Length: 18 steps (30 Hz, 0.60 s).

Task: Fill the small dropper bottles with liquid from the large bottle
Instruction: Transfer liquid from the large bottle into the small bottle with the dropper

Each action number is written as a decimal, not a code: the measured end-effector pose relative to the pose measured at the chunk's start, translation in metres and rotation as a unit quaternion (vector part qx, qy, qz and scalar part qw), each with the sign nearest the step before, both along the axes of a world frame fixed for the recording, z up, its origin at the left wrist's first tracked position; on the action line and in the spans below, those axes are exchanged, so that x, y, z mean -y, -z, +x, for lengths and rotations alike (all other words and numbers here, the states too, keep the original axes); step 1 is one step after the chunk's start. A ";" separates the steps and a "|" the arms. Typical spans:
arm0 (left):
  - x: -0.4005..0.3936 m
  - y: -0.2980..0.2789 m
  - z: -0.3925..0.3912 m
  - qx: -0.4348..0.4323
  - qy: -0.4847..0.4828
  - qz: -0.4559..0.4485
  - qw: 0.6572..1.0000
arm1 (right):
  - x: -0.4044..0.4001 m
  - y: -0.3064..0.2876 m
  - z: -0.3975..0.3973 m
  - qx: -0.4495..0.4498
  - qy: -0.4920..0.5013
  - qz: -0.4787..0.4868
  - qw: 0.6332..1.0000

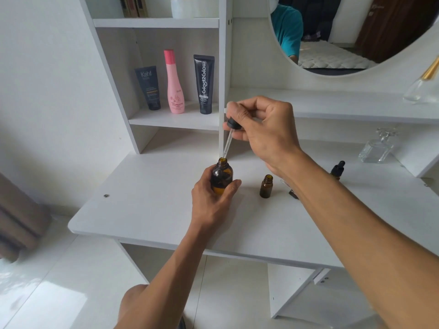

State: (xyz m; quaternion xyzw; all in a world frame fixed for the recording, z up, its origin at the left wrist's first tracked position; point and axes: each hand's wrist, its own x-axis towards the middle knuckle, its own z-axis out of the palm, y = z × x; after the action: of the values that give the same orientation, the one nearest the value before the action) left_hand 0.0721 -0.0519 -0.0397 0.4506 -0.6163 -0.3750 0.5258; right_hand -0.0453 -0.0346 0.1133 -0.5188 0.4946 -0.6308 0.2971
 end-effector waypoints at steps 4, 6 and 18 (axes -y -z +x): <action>0.000 0.000 0.000 0.001 0.001 0.001 1.000 | -0.001 -0.006 -0.004 0.022 0.012 -0.011 1.000; -0.001 0.000 0.000 0.000 0.003 0.004 1.000 | -0.002 -0.008 -0.008 0.035 0.022 -0.015 0.999; -0.002 -0.002 0.002 0.012 -0.002 0.009 1.000 | -0.020 -0.008 -0.065 0.059 0.102 -0.009 0.993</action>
State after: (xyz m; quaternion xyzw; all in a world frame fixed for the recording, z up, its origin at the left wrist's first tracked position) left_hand 0.0737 -0.0496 -0.0377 0.4609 -0.6181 -0.3743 0.5152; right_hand -0.1105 -0.0147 0.1208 -0.4302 0.5212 -0.6914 0.2553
